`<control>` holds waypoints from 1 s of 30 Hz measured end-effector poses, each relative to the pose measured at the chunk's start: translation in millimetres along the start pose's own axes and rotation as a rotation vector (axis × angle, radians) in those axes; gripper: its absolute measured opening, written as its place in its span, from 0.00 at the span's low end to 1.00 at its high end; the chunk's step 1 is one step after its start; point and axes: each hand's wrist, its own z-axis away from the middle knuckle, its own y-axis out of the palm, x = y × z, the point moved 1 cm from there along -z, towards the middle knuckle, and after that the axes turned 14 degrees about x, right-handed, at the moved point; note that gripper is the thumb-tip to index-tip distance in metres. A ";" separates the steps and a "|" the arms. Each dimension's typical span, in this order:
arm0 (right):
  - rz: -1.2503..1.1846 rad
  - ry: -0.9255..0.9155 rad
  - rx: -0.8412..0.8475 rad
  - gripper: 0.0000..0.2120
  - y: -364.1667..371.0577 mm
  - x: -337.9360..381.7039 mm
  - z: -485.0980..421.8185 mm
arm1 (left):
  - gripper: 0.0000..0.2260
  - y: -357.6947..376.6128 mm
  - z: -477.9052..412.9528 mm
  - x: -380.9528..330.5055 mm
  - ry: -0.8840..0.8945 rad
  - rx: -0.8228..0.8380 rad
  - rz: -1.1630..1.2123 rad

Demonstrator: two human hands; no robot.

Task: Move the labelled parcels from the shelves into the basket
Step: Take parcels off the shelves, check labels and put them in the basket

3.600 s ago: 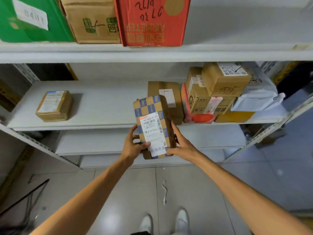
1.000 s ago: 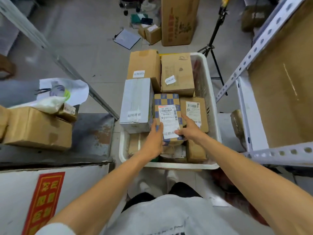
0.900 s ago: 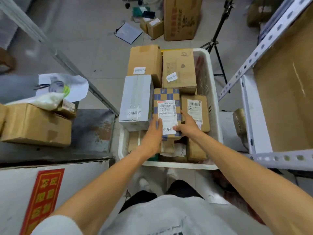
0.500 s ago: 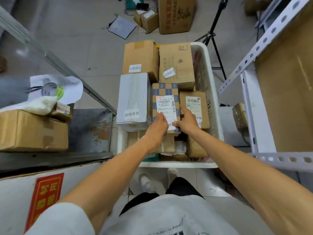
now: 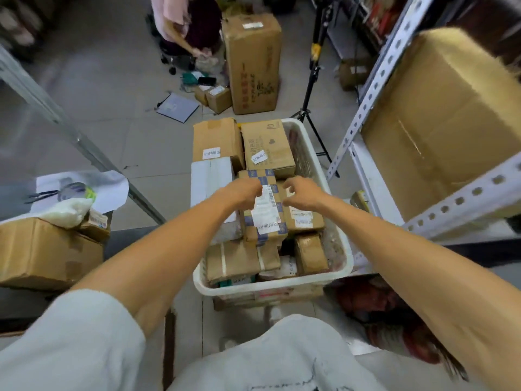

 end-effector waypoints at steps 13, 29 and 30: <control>0.369 -0.247 -0.019 0.28 -61.7 121.7 45.2 | 0.20 -66.3 103.5 31.7 -0.146 -0.182 0.155; 0.924 -0.818 0.198 0.29 11.7 287.4 63.2 | 0.16 18.9 306.5 72.6 -0.790 -0.499 0.581; 0.963 -0.875 0.212 0.29 26.5 296.5 73.3 | 0.16 34.3 322.3 67.6 -0.848 -0.510 0.621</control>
